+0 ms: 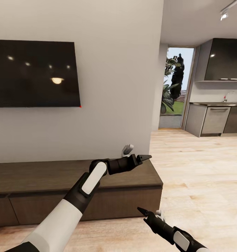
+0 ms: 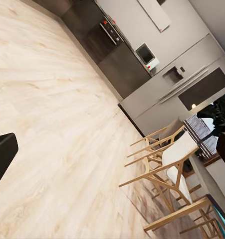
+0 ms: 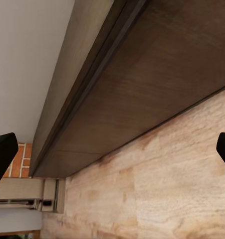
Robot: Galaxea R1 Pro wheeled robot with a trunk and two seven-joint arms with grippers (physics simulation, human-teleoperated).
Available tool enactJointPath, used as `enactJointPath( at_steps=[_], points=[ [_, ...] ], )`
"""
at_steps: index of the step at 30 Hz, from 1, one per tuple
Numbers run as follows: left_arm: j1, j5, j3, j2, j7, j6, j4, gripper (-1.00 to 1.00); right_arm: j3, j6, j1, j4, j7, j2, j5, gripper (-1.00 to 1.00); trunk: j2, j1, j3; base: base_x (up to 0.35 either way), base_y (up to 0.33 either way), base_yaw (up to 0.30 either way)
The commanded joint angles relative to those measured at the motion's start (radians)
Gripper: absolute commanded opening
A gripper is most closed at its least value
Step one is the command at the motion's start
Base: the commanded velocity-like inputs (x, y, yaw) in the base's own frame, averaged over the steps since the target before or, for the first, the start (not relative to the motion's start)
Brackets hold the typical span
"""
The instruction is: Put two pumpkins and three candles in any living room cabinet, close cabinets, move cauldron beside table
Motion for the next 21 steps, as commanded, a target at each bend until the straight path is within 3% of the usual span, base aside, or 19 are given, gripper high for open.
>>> enactJointPath(
  at_steps=[1,21],
  points=[
    [-0.001,0.0,0.001,0.0,-0.003,0.004,0.0,1.0,0.007,0.007,-0.001,0.0,0.001,-0.001,-0.01,1.0,0.0,0.0,-0.001,0.0,0.0,0.0],
    [-0.001,0.001,0.0,0.0,-0.004,0.005,0.0,1.0,0.006,-0.014,-0.001,0.002,0.0,0.0,-0.014,1.0,0.0,0.0,-0.001,0.0,0.0,0.0]
  ],
)
